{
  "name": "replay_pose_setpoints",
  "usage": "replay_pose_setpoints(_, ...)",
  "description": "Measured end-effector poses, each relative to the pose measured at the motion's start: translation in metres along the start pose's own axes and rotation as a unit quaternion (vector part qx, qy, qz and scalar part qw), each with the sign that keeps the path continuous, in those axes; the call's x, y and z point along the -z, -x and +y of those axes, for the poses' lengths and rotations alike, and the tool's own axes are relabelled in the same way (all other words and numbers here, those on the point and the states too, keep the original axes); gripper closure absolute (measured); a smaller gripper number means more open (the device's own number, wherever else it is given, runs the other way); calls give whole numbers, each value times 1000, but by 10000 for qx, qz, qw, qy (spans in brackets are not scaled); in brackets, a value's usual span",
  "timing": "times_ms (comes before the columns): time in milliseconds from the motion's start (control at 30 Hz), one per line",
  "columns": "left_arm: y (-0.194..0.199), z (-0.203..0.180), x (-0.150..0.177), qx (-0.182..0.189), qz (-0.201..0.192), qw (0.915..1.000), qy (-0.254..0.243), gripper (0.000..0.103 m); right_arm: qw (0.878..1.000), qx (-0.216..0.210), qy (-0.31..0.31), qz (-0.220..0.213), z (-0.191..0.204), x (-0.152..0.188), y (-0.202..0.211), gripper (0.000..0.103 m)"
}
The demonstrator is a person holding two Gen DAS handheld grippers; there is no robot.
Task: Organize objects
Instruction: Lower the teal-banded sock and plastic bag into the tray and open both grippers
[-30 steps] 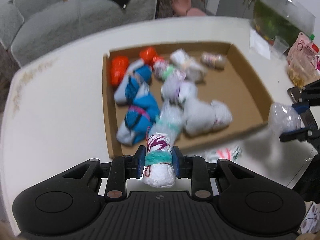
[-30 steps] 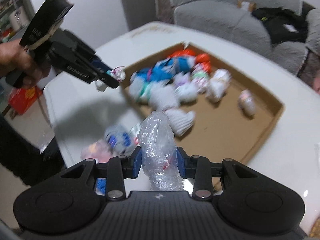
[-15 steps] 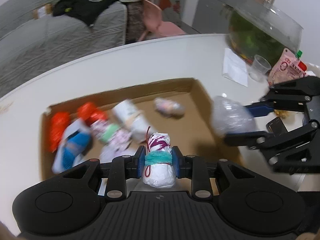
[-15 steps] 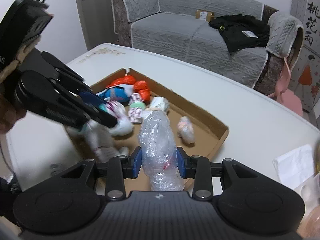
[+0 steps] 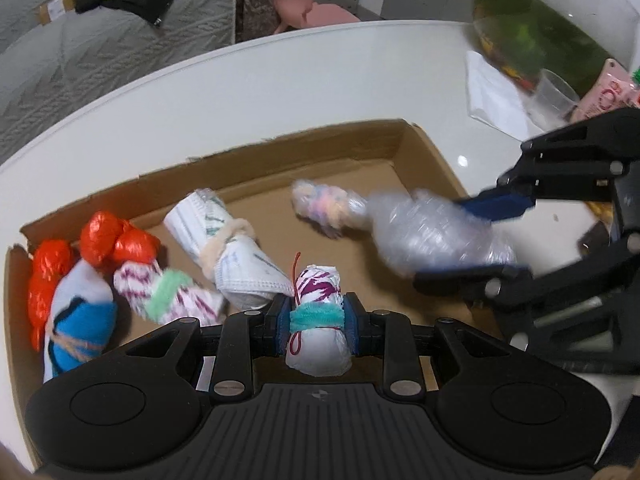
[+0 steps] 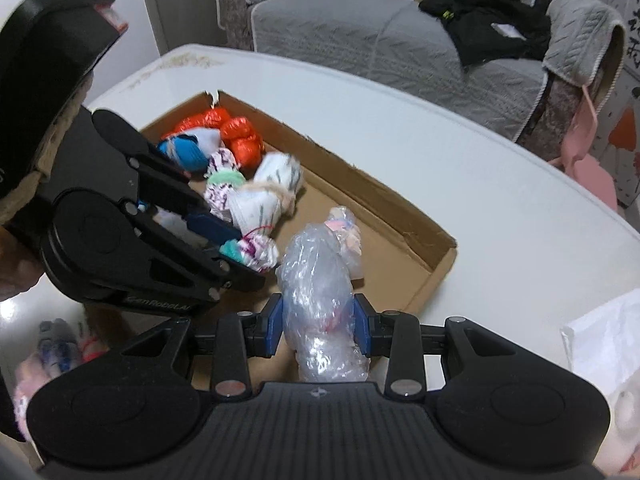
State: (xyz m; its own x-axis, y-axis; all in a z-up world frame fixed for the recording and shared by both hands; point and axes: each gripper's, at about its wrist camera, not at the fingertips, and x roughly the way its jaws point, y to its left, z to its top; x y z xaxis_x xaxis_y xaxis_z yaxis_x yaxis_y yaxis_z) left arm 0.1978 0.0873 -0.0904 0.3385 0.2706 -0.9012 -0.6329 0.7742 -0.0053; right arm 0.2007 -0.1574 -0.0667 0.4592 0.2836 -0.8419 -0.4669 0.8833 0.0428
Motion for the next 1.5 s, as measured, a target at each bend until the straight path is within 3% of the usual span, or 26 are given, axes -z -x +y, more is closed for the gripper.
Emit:
replay_pose_setpoints(433, -14, 8, -7, -145, -303, 9993, 138, 68, 9993, 305, 200, 130, -3, -1, -25, 69)
replay_pose_setpoints(633, -14, 6, -9, -151, -273, 9994, 151, 62, 9991, 315, 230, 174, -2, 1, -21, 67)
replay_pose_setpoints(867, -8, 7, -8, -182, -184, 9992, 310, 46, 9987, 348, 278, 230, -4, -1, -16, 62)
replay_pose_setpoints(1000, -4, 11, -7, -241, -106, 9984, 501, 34, 9981, 437, 295, 331, 1, -3, -13, 56)
replay_pose_setpoints(1367, 14, 14, -1, -326, -167, 9971, 674, 26, 9984, 444, 75, 342, 3, -5, -5, 45)
replay_pose_setpoints(1500, 27, 16, 6, -369, -207, 9969, 668, 19, 9986, 442, 50, 293, 9, -6, 0, 31)
